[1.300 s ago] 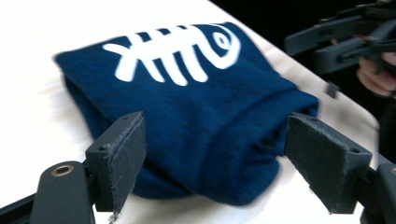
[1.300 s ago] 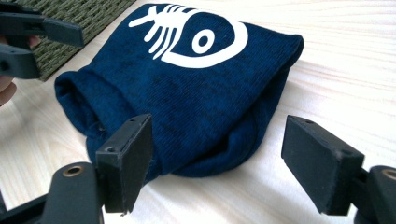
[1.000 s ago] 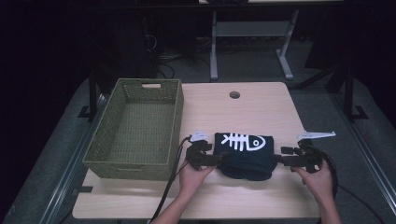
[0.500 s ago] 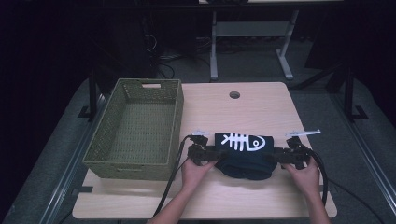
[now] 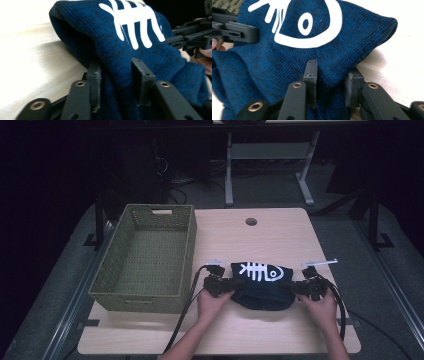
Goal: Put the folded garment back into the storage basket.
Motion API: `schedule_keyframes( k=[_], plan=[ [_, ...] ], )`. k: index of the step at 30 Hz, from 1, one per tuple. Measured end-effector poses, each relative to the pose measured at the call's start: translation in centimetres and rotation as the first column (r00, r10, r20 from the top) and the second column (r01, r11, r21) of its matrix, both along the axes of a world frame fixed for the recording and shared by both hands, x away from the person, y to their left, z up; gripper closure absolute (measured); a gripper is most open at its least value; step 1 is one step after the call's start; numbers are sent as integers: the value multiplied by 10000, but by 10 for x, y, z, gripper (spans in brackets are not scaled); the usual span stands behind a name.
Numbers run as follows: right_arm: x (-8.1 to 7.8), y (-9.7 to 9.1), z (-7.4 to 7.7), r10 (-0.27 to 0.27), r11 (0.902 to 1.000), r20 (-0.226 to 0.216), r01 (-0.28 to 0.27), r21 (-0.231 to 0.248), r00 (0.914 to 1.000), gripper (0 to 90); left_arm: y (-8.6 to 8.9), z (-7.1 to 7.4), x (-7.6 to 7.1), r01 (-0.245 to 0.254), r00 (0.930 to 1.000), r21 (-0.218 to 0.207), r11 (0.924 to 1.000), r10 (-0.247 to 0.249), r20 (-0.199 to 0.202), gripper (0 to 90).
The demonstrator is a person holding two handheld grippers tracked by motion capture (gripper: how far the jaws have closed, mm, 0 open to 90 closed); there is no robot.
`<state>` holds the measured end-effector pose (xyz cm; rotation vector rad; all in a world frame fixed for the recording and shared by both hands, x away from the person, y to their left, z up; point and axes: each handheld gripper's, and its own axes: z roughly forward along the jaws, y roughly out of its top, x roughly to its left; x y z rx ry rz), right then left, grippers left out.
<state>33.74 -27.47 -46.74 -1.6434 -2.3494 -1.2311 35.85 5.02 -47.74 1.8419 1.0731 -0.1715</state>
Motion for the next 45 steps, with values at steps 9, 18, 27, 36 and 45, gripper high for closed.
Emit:
schedule_keyframes(
  k=[9, 18, 27, 36, 45],
  plan=[
    [-7, -1, 16, -193, 9986, 238, 181, 495, 9995, 696, 2, 11, -2, 153, 9998, -286, 9995, -149, 126, 686],
    [-11, -4, 33, -210, 9925, 384, 162, 1208, 9990, 698, 7, 34, -1, 322, 9987, -499, 9982, -302, 414, 688],
    [-13, -2, 57, -33, 9931, 665, -45, 1170, 9978, 702, 12, 53, -3, 418, 9975, -703, 9966, -377, 593, 688],
    [-12, 4, 81, 137, 9905, 978, -269, 1345, 9951, 704, 18, 74, 1, 494, 9955, -723, 9962, -432, 848, 687],
    [-13, 4, 91, 256, 9851, 1020, -425, 1667, 9945, 708, 25, 89, 1, 627, 9937, -857, 9944, -542, 976, 688]
  ],
)
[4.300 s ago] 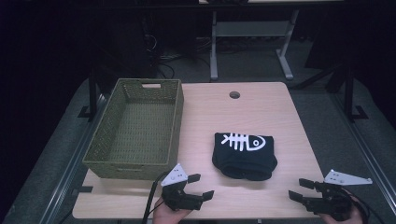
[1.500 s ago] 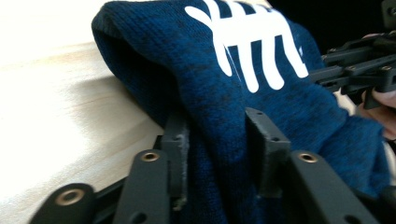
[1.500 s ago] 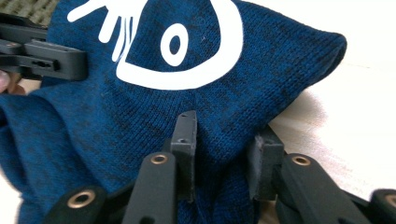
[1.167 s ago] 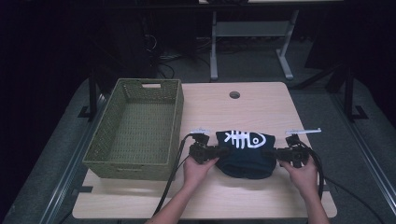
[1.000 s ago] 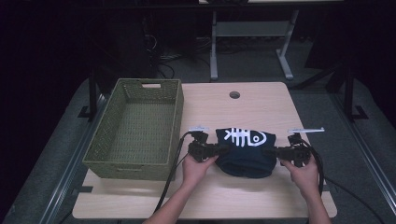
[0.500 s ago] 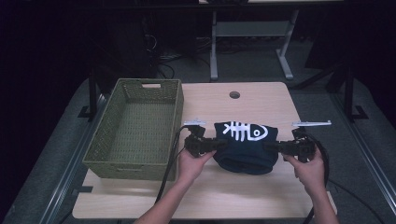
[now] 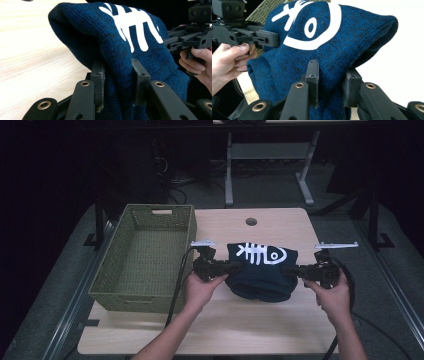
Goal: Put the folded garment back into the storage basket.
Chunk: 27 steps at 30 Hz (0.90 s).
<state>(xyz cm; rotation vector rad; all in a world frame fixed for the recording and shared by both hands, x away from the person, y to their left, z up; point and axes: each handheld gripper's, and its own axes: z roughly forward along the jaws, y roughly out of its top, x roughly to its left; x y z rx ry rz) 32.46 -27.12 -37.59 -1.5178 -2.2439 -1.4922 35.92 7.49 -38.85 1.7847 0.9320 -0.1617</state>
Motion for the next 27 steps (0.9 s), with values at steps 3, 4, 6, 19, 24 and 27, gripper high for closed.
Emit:
schedule_keyframes(
  k=[3, 4, 6, 19, 24, 27],
  plan=[
    [-1, 2, 6, 126, 9998, 73, -128, 175, 9999, 707, 5, 4, 1, 4, 10000, -192, 9998, -6, -90, 688],
    [-2, 3, 9, 131, 9998, 99, -133, 168, 9999, 708, 7, 6, 2, 23, 10000, -204, 9998, -25, -96, 688],
    [-2, 3, 13, 193, 9994, 159, -197, 269, 9997, 708, 8, 10, 1, 0, 10000, -201, 9998, -1, -45, 688],
    [5, 20, 34, 379, 9992, 274, -382, 89, 9989, 708, 25, 34, 4, 3, 9999, -117, 9999, -1, 112, 687],
    [7, 26, 39, 484, 9988, 321, -486, 48, 9983, 708, 34, 38, 5, -84, 10000, -243, 9997, 85, 17, 687],
    [9, 31, 43, 542, 9985, 342, -542, -14, 9979, 708, 39, 41, 5, -36, 10000, -229, 9997, 37, 30, 687]
  ],
)
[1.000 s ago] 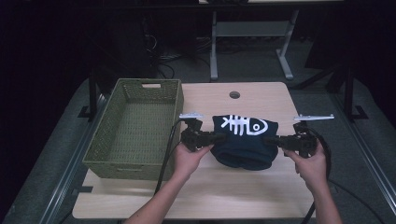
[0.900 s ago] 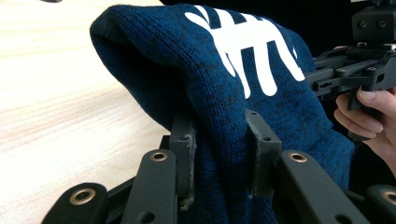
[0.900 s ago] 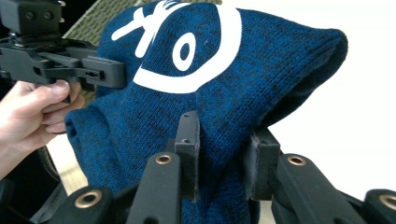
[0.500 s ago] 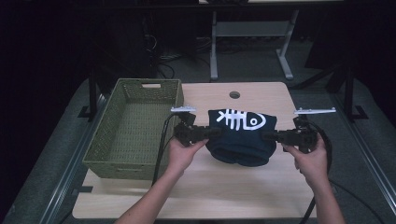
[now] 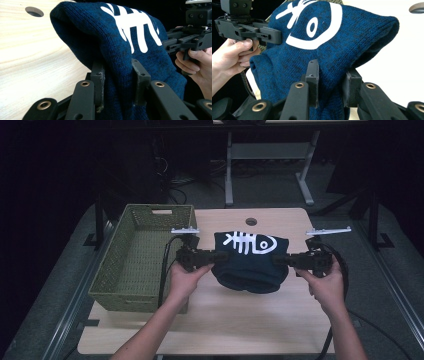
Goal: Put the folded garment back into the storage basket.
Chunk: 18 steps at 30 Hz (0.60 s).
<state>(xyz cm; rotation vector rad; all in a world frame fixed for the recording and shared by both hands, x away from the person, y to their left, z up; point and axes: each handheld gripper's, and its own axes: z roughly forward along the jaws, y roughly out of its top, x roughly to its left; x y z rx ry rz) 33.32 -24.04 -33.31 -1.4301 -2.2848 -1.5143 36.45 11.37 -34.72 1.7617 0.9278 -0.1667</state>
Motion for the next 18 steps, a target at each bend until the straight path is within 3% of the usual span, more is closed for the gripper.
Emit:
schedule_keyframes(
  k=[18],
  plan=[
    [10, 32, 15, 365, 9993, 59, -365, -5, 9993, 708, 35, 17, 0, -183, 9998, -114, 9998, 184, 89, 687]
  ],
)
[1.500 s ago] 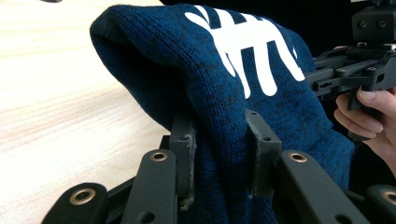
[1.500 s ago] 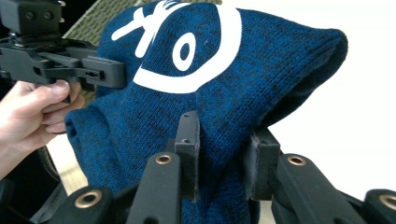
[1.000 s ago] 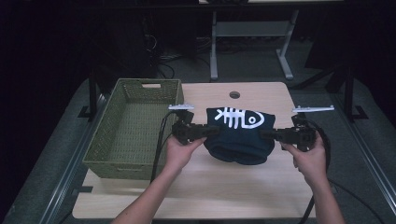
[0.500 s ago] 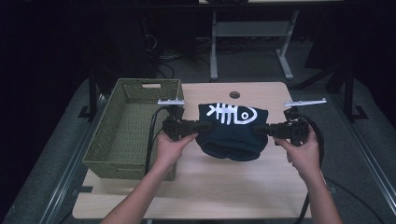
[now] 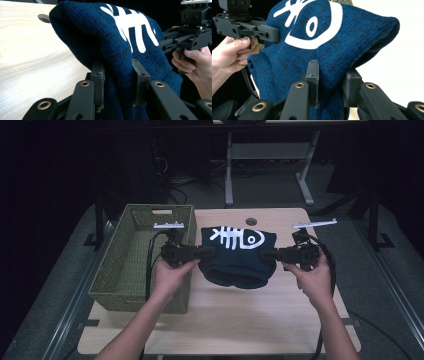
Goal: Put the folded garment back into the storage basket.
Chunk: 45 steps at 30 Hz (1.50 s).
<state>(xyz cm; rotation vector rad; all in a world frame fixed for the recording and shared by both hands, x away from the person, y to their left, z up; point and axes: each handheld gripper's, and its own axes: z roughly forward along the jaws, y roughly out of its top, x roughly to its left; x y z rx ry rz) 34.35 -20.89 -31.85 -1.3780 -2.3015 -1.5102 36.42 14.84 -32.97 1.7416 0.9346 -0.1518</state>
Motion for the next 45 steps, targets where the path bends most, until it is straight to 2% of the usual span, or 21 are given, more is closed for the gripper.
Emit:
schedule_keyframes(
  k=[3, 11, 23, 35, 45],
  plan=[
    [2, 4, 1, 78, 10000, 6, -78, -20, 10000, 708, 4, 0, 0, -42, 10000, 54, 10000, 42, -21, 687],
    [6, 15, 6, 205, 9998, 73, -205, -32, 9998, 708, 17, 4, 0, -214, 9998, -117, 9997, 214, -7, 687],
    [15, 39, 14, 569, 9983, 137, -571, 121, 9983, 708, 40, 16, -1, -494, 9986, 28, 9988, 493, 180, 687],
    [21, 56, 17, 735, 9973, 93, -736, 79, 9972, 708, 57, 18, -2, -757, 9970, -137, 9970, 760, 173, 688],
    [28, 75, 21, 940, 9955, 183, -943, 112, 9954, 708, 75, 25, -3, -1060, 9941, -29, 9944, 1061, 242, 688]
  ],
)
